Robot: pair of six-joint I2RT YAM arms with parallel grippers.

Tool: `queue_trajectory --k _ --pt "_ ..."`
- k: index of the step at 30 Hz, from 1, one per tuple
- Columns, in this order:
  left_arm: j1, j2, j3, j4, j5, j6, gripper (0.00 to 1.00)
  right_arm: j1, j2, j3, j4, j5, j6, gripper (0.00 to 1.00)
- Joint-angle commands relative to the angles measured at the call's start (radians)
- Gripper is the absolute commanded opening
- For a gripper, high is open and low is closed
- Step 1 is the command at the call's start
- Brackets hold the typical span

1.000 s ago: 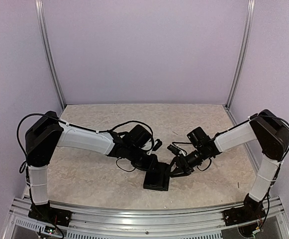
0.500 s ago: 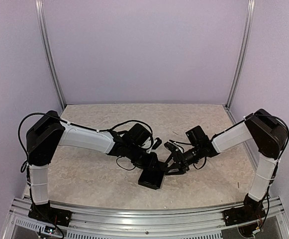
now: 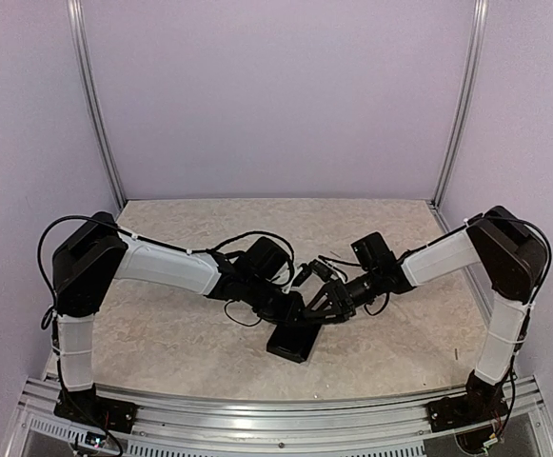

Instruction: Fold the paper box

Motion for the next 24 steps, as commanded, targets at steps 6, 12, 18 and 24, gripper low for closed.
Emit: queue_trajectory --k 6,12,18,24 --pt "-0.004 0.063 -0.055 -0.080 -0.011 -0.001 0.17 -0.073 -0.133 0.044 -0.303 0.067 -0.275 0.64" --pt "-0.004 0.063 -0.059 -0.081 -0.010 -0.004 0.17 -0.126 -0.140 0.005 -0.442 0.198 -0.347 0.39" --pt "-0.005 0.056 -0.060 -0.081 -0.016 -0.008 0.17 -0.125 -0.045 0.039 -0.469 0.223 -0.349 0.09" --pt "-0.006 0.063 -0.049 -0.088 -0.009 -0.003 0.16 -0.120 0.039 0.073 -0.483 0.237 -0.355 0.02"
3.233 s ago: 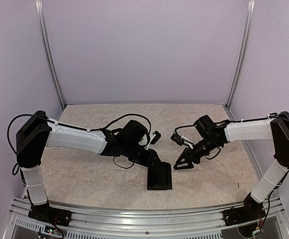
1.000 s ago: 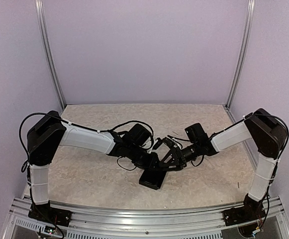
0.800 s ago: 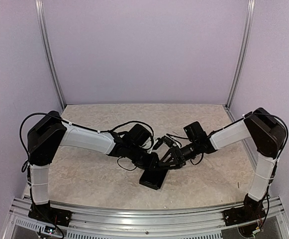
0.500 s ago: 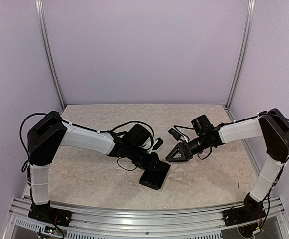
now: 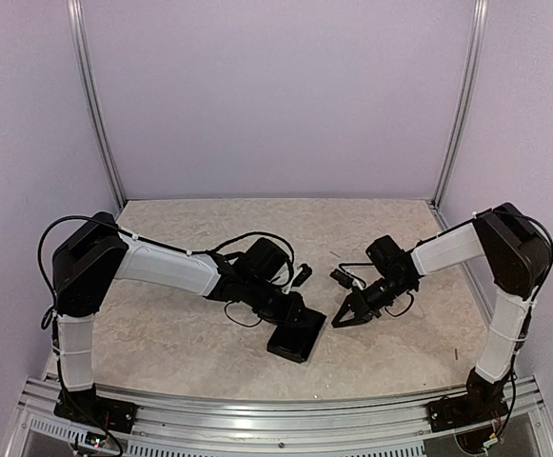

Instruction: Fold the paper box

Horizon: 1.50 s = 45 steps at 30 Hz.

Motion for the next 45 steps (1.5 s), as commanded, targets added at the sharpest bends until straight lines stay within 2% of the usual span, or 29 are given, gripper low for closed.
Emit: queue_trajectory --k 1,12,18,22,28,33,38,42,45 --pt "-0.007 0.065 -0.033 -0.118 -0.017 0.001 0.16 0.004 0.058 0.036 -0.036 0.023 -0.013 0.02" --pt "-0.019 0.109 0.017 -0.143 0.019 0.032 0.14 0.071 0.212 0.175 0.009 -0.082 0.013 0.00" --pt "-0.026 0.122 0.030 -0.149 0.031 0.044 0.13 0.102 0.233 0.211 0.022 -0.089 0.020 0.00" --pt "-0.027 0.130 0.032 -0.151 0.035 0.042 0.13 0.104 0.236 0.245 -0.018 -0.050 -0.003 0.00" --pt "-0.030 0.142 0.050 -0.167 0.019 0.044 0.13 0.161 0.200 0.277 -0.103 0.086 -0.082 0.02" --pt "-0.060 0.070 0.069 -0.209 -0.089 0.088 0.14 0.149 0.191 0.311 -0.156 0.166 -0.136 0.02" --pt "-0.153 -0.085 0.097 -0.304 -0.261 0.155 0.21 0.115 0.176 0.314 -0.170 0.191 -0.171 0.06" --pt "-0.227 -0.165 0.037 -0.377 -0.370 0.141 0.23 0.097 0.141 0.307 -0.190 0.226 -0.228 0.11" --pt "-0.263 -0.180 -0.024 -0.425 -0.378 0.091 0.21 0.081 0.105 0.290 -0.208 0.277 -0.258 0.12"
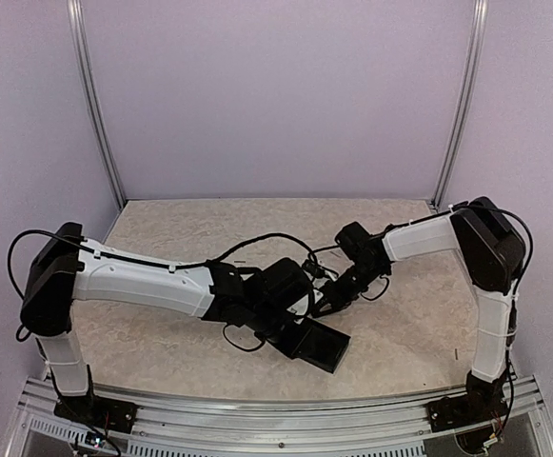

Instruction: Fold the paper box

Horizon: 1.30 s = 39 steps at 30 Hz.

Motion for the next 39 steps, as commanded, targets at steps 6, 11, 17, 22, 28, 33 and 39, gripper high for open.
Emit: queue_trajectory --k 6,11,17,22,28,33,39 --pt "-0.073 0.026 -0.095 -0.139 -0.089 -0.056 0.14 -0.040 -0.122 -0.036 -0.146 0.254 -0.189 0.14" --pt "-0.068 0.108 -0.037 -0.106 -0.131 -0.045 0.12 -0.036 -0.150 -0.107 -0.155 0.294 -0.229 0.13" --pt "-0.020 0.187 0.058 -0.075 -0.172 -0.001 0.10 0.069 -0.134 -0.144 -0.228 0.209 -0.275 0.13" --pt "0.018 0.223 0.103 -0.005 -0.177 0.046 0.09 0.154 -0.103 -0.098 -0.234 0.099 -0.233 0.12" --pt "0.042 0.214 0.089 0.042 -0.178 0.068 0.08 0.152 -0.084 -0.051 -0.246 0.179 -0.216 0.12" --pt "0.033 0.189 0.075 0.009 -0.173 0.080 0.09 0.090 -0.112 -0.039 -0.243 0.468 -0.207 0.16" --pt "0.005 0.172 0.047 -0.033 -0.171 0.079 0.09 0.044 -0.207 -0.069 -0.244 0.669 -0.240 0.21"
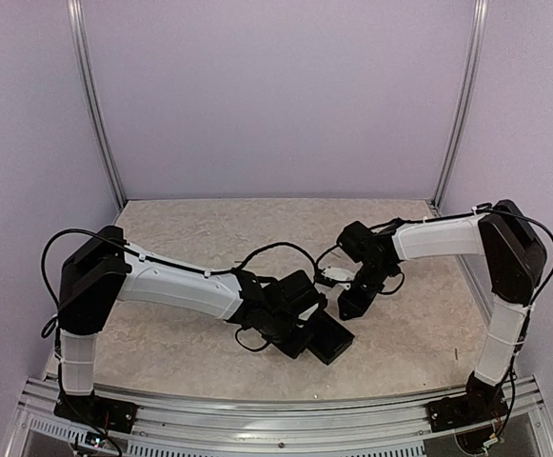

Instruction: Fold the paper box

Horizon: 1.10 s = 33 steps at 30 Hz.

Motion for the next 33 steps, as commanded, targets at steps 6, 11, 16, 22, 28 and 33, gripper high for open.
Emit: queue_trajectory --k 6,11,16,22,28,33 --pt "-0.047 0.021 -0.017 -0.009 -0.018 0.023 0.09 -0.026 -0.160 -0.134 -0.029 0.216 -0.075 0.20" --pt "-0.072 0.040 -0.002 -0.001 -0.015 0.034 0.09 -0.011 -0.209 -0.238 -0.009 0.066 -0.094 0.15" --pt "-0.072 0.087 0.059 0.022 -0.018 0.074 0.08 0.060 -0.165 -0.200 -0.013 -0.135 -0.076 0.10" --pt "-0.064 0.135 0.138 0.035 -0.025 0.124 0.07 0.085 -0.091 -0.157 -0.027 -0.213 -0.078 0.08" --pt "-0.059 0.107 0.109 0.106 -0.023 0.133 0.07 0.086 -0.123 -0.145 -0.019 -0.301 -0.059 0.08" --pt "-0.060 0.112 0.128 0.065 -0.045 0.129 0.06 0.072 -0.115 -0.129 -0.065 -0.099 -0.067 0.08"
